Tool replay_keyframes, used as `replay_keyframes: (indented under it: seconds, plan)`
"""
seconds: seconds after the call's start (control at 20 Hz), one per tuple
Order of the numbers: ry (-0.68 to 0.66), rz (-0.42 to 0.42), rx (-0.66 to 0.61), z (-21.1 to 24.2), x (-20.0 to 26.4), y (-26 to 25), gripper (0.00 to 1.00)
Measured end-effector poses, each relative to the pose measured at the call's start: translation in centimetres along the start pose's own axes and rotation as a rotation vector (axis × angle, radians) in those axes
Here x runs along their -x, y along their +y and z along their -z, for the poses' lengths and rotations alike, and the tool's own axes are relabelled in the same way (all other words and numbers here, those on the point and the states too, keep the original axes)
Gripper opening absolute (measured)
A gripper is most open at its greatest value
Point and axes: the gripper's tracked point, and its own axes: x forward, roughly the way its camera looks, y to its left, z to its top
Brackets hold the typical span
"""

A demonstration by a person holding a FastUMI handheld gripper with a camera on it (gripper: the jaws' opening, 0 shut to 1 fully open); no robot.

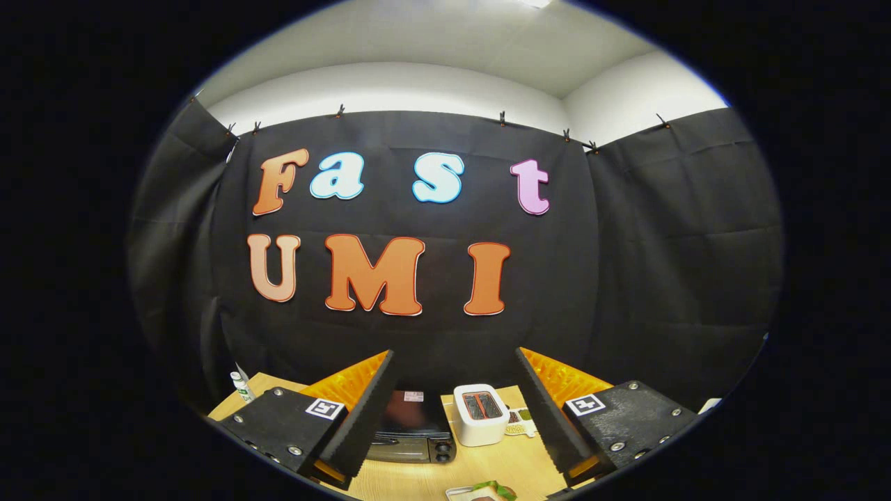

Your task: Open the toaster oven, put the food inside, and close the toaster oven door.

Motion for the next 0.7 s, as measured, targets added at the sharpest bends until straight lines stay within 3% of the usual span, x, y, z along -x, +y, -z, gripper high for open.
replay_keyframes:
  seconds: [0.35, 0.7]
  plan:
    - [0.016, -0.028, -0.017, 2.0, -1.9, 2.9, 0.99]
    - [0.082, -0.090, -0.052, 8.8, -5.7, 8.6, 1.00]
